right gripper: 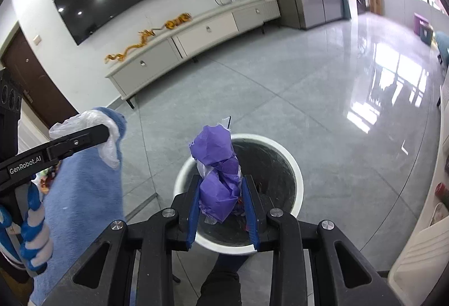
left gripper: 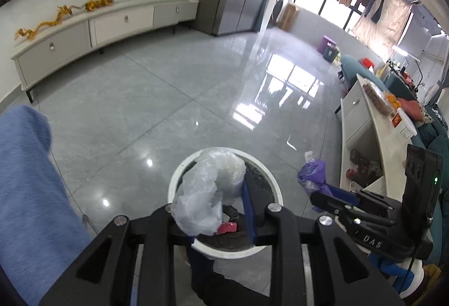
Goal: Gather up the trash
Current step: 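Carry both items over the trash bin and open both grippers to drop them, then move both tools back toward the wrapper pile on the rug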
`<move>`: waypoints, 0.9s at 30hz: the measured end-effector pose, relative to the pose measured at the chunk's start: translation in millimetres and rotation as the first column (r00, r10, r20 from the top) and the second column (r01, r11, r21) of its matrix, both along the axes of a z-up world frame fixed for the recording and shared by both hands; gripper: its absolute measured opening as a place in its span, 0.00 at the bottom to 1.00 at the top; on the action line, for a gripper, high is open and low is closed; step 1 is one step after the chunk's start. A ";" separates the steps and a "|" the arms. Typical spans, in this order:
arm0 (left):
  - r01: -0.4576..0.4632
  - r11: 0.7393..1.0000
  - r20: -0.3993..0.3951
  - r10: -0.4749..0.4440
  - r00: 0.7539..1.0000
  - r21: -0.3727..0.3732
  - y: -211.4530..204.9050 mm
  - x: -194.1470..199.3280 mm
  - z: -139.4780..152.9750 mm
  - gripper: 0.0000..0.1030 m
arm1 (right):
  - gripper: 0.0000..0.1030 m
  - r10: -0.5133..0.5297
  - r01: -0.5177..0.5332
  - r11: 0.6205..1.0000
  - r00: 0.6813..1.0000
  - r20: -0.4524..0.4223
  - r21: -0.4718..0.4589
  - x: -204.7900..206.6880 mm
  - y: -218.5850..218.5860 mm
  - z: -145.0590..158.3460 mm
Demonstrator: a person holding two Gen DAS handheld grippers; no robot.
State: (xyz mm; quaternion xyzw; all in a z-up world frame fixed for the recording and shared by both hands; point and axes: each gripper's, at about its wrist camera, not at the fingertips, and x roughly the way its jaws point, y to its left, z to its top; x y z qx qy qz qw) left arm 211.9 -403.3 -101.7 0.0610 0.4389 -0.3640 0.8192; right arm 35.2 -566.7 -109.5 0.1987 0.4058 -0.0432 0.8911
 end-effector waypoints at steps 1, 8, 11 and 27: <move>0.000 1.000 -0.010 0.000 1.000 0.004 -7.1 3.2 -6.6 0.26 | 0.26 -0.001 0.001 1.000 1.000 -0.008 0.009 3.3 -4.0 -5.9; -0.006 1.000 -0.074 0.006 0.997 0.000 -32.1 20.9 -34.3 0.55 | 0.31 -0.014 0.016 0.999 0.999 -0.039 0.052 23.7 -14.9 -29.8; -0.006 1.000 -0.064 0.007 0.998 0.006 -35.6 21.7 -35.9 0.55 | 0.40 -0.017 0.019 0.999 0.999 -0.039 0.050 23.7 -16.1 -30.9; -0.093 0.994 0.043 0.095 0.995 -0.049 19.8 -13.9 35.2 0.55 | 0.42 -0.038 0.038 0.999 0.998 0.043 -0.005 -9.1 -4.4 27.6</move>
